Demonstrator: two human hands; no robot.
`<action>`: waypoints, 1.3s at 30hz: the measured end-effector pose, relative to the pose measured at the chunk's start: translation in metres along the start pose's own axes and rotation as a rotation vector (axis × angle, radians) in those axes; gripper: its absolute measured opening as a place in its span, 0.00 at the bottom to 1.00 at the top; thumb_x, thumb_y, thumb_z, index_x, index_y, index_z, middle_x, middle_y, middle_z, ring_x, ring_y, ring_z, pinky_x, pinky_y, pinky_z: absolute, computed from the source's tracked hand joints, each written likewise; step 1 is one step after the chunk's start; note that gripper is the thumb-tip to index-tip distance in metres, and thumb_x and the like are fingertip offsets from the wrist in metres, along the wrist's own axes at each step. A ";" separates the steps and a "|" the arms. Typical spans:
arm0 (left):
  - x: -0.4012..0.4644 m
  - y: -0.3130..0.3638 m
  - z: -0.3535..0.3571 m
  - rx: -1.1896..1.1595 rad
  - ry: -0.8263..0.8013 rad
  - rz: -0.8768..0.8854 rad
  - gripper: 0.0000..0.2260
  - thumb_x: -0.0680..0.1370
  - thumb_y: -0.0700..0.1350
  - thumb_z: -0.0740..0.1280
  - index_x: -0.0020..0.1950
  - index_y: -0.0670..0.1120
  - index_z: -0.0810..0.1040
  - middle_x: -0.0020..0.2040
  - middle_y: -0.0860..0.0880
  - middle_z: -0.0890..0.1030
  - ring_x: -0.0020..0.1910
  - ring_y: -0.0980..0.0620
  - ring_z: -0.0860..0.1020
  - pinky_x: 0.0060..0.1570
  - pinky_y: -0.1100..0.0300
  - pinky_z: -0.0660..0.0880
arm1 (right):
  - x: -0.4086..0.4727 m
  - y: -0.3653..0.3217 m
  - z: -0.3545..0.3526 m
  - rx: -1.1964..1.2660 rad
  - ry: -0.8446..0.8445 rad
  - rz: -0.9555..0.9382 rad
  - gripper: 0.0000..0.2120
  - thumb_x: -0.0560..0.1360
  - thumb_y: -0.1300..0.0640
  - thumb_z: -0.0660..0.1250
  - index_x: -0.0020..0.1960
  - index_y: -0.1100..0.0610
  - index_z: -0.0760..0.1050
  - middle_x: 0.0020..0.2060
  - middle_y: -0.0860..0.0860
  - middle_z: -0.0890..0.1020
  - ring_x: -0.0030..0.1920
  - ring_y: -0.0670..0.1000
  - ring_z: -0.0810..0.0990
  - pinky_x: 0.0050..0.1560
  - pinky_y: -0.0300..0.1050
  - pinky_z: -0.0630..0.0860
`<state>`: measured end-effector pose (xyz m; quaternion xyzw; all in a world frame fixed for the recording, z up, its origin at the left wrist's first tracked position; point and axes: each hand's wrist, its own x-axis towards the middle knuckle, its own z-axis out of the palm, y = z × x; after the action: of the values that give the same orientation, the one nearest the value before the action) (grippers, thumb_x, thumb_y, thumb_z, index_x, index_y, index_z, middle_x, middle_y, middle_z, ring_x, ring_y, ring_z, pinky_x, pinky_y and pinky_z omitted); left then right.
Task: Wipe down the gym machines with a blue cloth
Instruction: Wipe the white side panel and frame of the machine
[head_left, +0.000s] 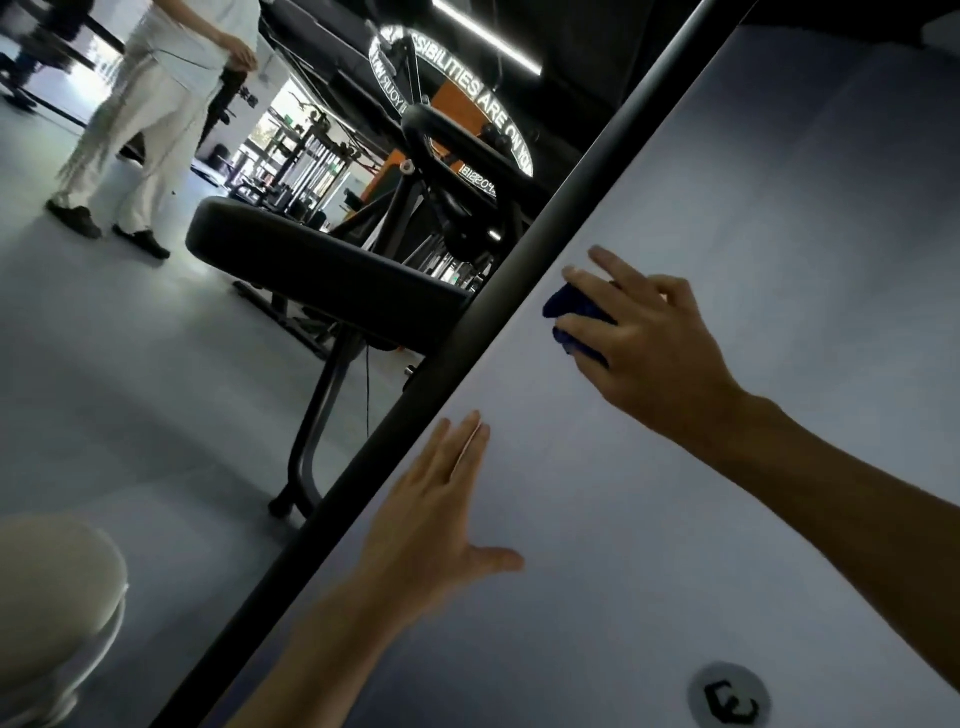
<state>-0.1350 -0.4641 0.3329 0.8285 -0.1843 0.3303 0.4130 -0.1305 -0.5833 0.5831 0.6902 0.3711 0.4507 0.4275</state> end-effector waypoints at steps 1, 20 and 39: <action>0.000 0.000 -0.001 -0.004 -0.004 0.002 0.55 0.74 0.71 0.68 0.83 0.52 0.33 0.82 0.58 0.30 0.80 0.56 0.30 0.78 0.61 0.41 | 0.003 -0.003 0.002 -0.021 -0.003 0.047 0.15 0.82 0.51 0.62 0.64 0.54 0.80 0.74 0.56 0.73 0.79 0.59 0.63 0.66 0.55 0.65; 0.004 -0.023 -0.010 -0.033 -0.054 0.046 0.53 0.78 0.62 0.71 0.82 0.51 0.30 0.81 0.60 0.28 0.81 0.59 0.32 0.79 0.63 0.48 | 0.018 -0.042 0.020 -0.104 -0.066 0.015 0.20 0.80 0.61 0.59 0.71 0.61 0.75 0.72 0.59 0.75 0.78 0.63 0.63 0.78 0.57 0.58; -0.015 -0.031 0.016 -0.242 0.049 -0.081 0.53 0.77 0.62 0.72 0.83 0.54 0.34 0.77 0.67 0.25 0.78 0.66 0.36 0.74 0.67 0.50 | 0.033 -0.042 0.036 -0.001 -0.042 0.143 0.19 0.79 0.64 0.58 0.69 0.64 0.74 0.66 0.62 0.77 0.70 0.64 0.74 0.69 0.61 0.72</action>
<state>-0.1211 -0.4577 0.2981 0.7710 -0.1793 0.3089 0.5273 -0.0916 -0.5481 0.5464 0.7241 0.3117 0.4657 0.4021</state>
